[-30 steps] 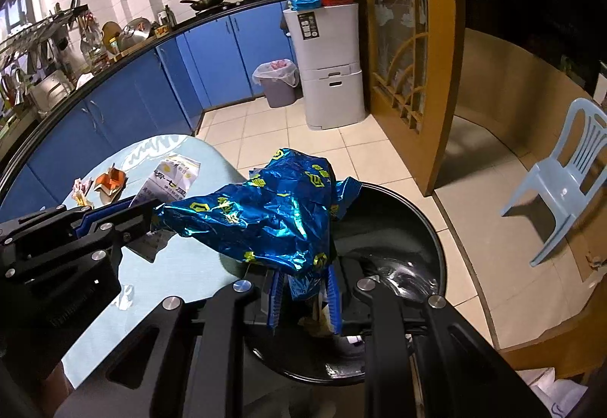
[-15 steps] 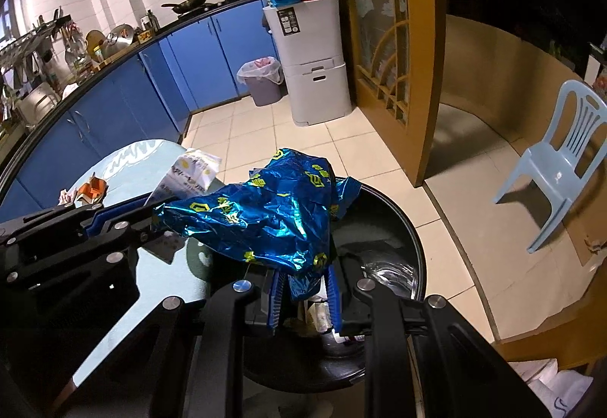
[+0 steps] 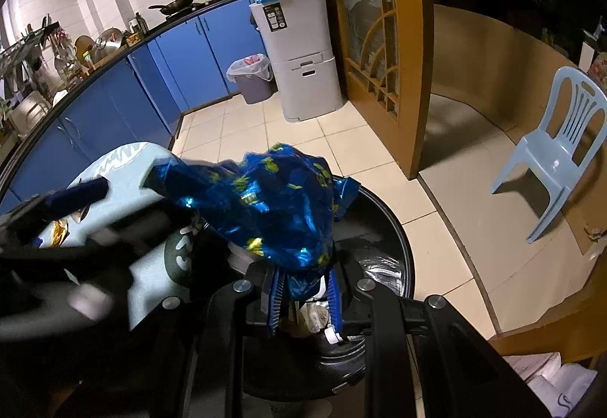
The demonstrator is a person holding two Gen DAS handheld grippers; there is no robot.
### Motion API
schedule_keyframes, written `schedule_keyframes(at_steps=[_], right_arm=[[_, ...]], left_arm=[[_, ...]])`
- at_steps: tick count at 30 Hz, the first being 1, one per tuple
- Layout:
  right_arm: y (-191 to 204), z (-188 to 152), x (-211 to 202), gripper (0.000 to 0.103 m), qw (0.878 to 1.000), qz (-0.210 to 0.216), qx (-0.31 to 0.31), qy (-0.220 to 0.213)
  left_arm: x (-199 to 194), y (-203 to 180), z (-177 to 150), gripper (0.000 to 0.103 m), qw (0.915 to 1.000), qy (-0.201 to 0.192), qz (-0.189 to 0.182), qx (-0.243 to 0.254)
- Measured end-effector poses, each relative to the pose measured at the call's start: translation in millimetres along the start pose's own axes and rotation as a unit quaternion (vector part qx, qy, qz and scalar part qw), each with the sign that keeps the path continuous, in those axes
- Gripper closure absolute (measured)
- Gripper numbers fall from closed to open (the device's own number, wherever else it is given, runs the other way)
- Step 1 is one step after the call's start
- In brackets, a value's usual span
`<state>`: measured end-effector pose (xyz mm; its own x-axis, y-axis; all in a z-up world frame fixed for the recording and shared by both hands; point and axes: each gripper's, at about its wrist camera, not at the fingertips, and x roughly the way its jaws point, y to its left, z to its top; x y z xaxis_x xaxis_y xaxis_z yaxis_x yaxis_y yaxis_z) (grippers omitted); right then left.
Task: Collect trash
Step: 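Open right tool to drop the foil into the bin while left tool drops the receipt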
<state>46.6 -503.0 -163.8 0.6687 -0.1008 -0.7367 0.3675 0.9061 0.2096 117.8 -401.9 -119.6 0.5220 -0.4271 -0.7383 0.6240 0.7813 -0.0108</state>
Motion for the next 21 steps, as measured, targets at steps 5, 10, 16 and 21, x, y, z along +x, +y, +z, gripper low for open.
schedule_keyframes(at_steps=[5,10,16,21], right_arm=[[-0.3,0.1,2.2,0.083,1.0,0.0,-0.001,0.001],[3.1,-2.6,5.1,0.083,1.0,0.003,-0.003,0.003],[6.5,-2.7,6.8,0.083,1.0,0.001,-0.005,0.006],[14.0,-1.1,13.2,0.08,1.0,0.006,-0.022,0.012]], left_arm=[[3.0,8.7,0.6,0.004,0.9998,0.008,0.017,-0.011],[1.2,18.5,-1.1,0.004,0.9993,0.005,0.03,-0.023],[-5.3,29.5,-0.5,0.004,0.9985,-0.004,0.039,-0.038],[-6.5,37.6,-1.5,0.004,0.998,-0.004,0.045,-0.045]])
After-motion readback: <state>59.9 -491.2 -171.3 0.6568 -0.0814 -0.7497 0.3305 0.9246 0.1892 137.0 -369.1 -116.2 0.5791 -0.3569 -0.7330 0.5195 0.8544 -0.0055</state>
